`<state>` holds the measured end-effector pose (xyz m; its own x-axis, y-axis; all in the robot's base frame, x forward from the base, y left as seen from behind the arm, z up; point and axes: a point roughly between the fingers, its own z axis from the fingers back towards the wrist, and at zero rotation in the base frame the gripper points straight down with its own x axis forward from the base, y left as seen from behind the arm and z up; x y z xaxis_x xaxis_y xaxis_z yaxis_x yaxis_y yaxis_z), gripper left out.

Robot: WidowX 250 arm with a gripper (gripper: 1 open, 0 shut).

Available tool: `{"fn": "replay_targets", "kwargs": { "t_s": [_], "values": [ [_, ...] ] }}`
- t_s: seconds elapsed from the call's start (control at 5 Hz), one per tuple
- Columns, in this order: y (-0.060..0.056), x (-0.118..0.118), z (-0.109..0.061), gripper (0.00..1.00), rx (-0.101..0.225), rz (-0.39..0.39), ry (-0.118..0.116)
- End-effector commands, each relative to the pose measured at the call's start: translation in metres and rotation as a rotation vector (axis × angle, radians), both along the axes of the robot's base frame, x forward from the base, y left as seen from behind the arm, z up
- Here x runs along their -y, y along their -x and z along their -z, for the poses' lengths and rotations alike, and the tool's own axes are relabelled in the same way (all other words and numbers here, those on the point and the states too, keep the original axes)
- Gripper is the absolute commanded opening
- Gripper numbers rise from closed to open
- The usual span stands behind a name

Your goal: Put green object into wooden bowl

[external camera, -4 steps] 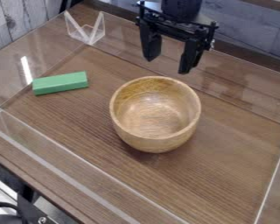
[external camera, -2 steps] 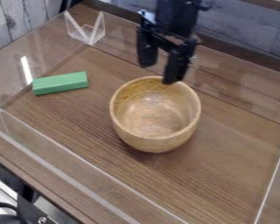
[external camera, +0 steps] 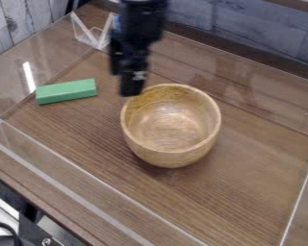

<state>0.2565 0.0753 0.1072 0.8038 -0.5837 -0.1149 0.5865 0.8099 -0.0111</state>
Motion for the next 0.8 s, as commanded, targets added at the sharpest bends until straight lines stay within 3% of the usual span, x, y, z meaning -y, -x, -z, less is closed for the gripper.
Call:
{"fn": "replay_targets", "kwargs": {
  "t_s": [0.0,0.2,0.6],
  "values": [
    [0.012,-0.044,-0.015,0.00,0.061,0.079,-0.030],
    [0.027,-0.079,-0.012,1.00,0.080,0.123,-0.033],
    [0.034,-0.118,0.002,1.00,0.085,0.242,0.001]
  ]
}}
